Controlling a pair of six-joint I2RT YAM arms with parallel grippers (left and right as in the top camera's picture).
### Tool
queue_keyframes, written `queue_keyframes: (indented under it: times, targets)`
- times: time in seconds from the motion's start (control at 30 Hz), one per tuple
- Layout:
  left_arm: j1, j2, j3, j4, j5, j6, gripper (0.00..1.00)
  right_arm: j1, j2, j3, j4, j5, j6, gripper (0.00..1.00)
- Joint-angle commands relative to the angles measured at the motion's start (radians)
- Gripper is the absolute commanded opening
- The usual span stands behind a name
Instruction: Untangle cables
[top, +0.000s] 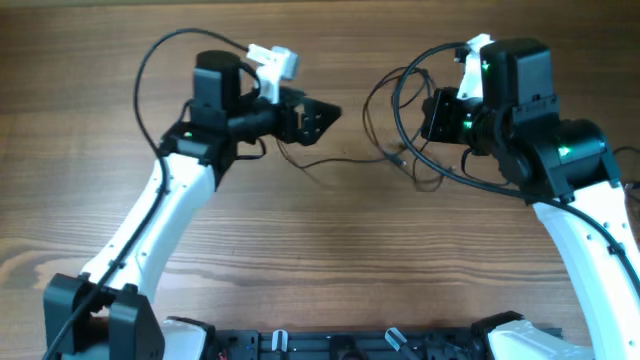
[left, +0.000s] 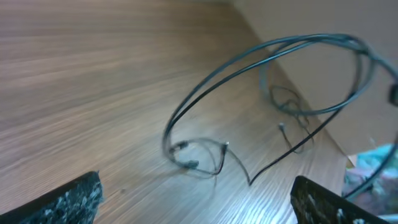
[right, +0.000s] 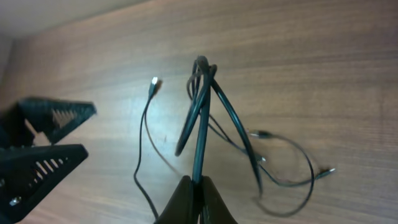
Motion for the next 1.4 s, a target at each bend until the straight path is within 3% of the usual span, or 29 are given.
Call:
queue_keyframes:
  times: [0.0, 0.07, 0.17, 0.33, 0.4, 0.5, 0.83, 1.03, 1.1, 1.13, 1.17, 1.37]
  targets:
    - [-0.044, 0.004, 0.003, 0.119, 0.114, 0.020, 0.92, 0.003, 0.000, 0.010, -0.017, -0.034, -0.049, 0.04]
    - [-0.047, 0.004, 0.003, 0.142, 0.249, 0.080, 0.96, 0.003, 0.000, 0.010, -0.016, -0.064, -0.056, 0.04]
    - [-0.047, 0.004, 0.003, 0.068, 0.433, 0.289, 0.95, 0.003, 0.000, 0.010, -0.011, -0.080, -0.056, 0.04]
    - [-0.048, 0.010, 0.003, -0.055, 0.468, 0.550, 0.87, 0.003, 0.000, 0.010, -0.011, -0.156, -0.060, 0.04]
    - [-0.048, 0.026, 0.003, -0.054, 0.467, 0.604, 0.77, 0.003, 0.000, 0.010, -0.011, -0.204, -0.061, 0.04]
    - [-0.049, 0.068, 0.003, -0.020, 0.449, 0.626, 0.69, 0.003, 0.000, 0.010, -0.014, -0.283, -0.079, 0.04]
    - [-0.072, 0.137, 0.003, 0.202, 0.449, 0.626, 0.68, 0.003, 0.000, 0.010, -0.023, -0.393, -0.078, 0.04]
    - [-0.126, 0.137, 0.003, 0.239, 0.460, 0.627, 0.66, 0.003, 0.000, 0.010, -0.025, -0.393, -0.078, 0.04]
    - [-0.143, 0.137, 0.003, 0.240, 0.458, 0.627, 0.46, 0.003, 0.000, 0.010, -0.024, -0.393, -0.078, 0.04]
    - [-0.143, 0.137, 0.003, 0.239, 0.455, 0.626, 0.21, 0.003, 0.000, 0.010, -0.024, -0.393, -0.078, 0.04]
    - [-0.143, 0.137, 0.003, 0.238, 0.443, 0.626, 0.04, 0.003, 0.000, 0.010, -0.022, -0.393, -0.078, 0.04]
    - [-0.084, 0.137, 0.003, 0.206, 0.237, 0.536, 0.04, 0.003, 0.000, 0.010, -0.022, -0.314, -0.044, 0.04]
